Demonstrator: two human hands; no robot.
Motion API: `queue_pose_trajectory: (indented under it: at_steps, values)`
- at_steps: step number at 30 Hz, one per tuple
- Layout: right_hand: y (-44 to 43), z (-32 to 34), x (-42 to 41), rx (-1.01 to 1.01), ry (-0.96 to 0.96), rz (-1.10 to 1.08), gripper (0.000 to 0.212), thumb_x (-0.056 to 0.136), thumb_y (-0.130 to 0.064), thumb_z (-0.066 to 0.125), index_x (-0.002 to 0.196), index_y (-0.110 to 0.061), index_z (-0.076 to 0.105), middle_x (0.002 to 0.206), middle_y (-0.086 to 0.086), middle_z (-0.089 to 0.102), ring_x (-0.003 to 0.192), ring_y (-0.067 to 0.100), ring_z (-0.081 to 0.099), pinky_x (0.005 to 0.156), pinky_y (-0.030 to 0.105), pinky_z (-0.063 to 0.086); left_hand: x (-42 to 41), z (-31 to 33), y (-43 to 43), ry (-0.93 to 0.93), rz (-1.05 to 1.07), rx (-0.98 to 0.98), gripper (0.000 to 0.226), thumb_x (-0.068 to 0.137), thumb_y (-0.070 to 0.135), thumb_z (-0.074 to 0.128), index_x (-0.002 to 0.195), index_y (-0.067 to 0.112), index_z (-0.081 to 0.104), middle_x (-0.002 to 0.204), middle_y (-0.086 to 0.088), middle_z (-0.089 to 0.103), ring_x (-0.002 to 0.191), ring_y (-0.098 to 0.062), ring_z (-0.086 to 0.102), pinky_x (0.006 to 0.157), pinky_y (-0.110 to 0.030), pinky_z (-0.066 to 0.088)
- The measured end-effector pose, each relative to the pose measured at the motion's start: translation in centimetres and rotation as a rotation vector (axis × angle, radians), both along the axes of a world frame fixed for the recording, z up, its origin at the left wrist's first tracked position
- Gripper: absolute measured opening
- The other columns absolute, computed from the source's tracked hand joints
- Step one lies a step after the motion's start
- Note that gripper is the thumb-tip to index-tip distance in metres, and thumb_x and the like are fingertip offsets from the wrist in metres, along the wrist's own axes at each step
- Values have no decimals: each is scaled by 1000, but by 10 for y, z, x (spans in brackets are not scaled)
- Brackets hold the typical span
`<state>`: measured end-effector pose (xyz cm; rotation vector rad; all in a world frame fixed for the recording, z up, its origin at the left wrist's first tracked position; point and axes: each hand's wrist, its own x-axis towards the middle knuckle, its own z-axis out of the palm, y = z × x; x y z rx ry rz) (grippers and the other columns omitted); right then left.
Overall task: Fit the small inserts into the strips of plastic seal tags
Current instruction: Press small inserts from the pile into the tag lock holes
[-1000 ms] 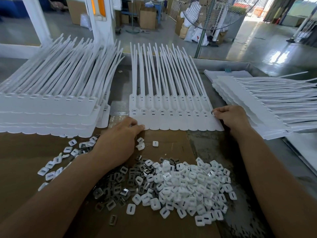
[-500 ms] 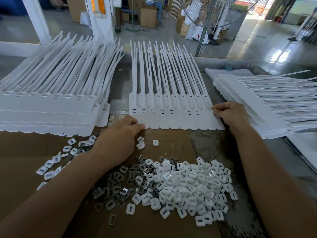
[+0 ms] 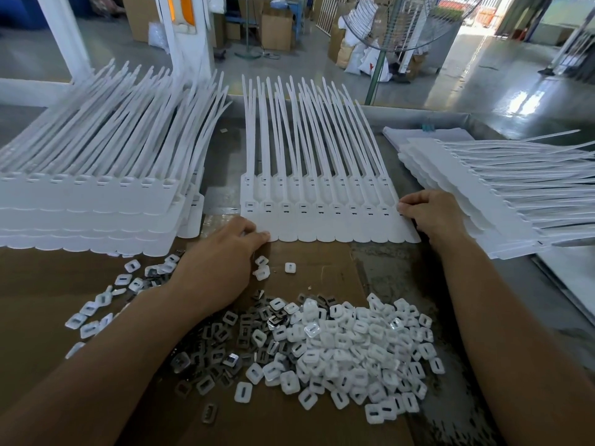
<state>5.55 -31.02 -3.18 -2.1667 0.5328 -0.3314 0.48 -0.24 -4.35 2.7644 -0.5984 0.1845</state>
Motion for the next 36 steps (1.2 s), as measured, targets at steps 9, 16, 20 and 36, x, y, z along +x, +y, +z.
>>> queue_pose_trajectory:
  at_steps: [9, 16, 20, 36]
  values:
    - [2, 0, -8, -173, -47, 70, 24, 89, -2, 53, 106, -7, 68, 106, 6, 65, 91, 13, 53, 86, 24, 41, 1, 0, 0, 8, 5, 5, 49, 88, 5, 39, 134, 24, 43, 132, 2, 40, 114, -18, 47, 90, -36, 46]
    - [4, 2, -8, -354, 36, 89, 33, 90, 1, 45, 115, -8, 65, 121, 10, 62, 112, 27, 54, 96, 35, 40, 0, 0, 0, 22, 16, 23, 50, 89, 5, 39, 135, 25, 41, 134, 2, 37, 116, -18, 45, 93, -35, 45]
    - [6, -1, -9, -386, 48, 57, 33, 91, -3, 45, 115, -13, 65, 123, 7, 61, 113, 27, 53, 90, 32, 38, 1, 2, -1, 34, 11, 23, 50, 89, 5, 39, 135, 25, 41, 134, 2, 37, 115, -19, 47, 94, -38, 45]
    - [7, -2, -9, -345, -36, 8, 16, 87, -16, 59, 99, -13, 70, 105, 4, 68, 100, 20, 59, 82, 24, 37, 1, 1, -1, 28, 20, 17, 50, 89, 5, 41, 134, 25, 42, 134, 3, 38, 115, -16, 46, 92, -36, 46]
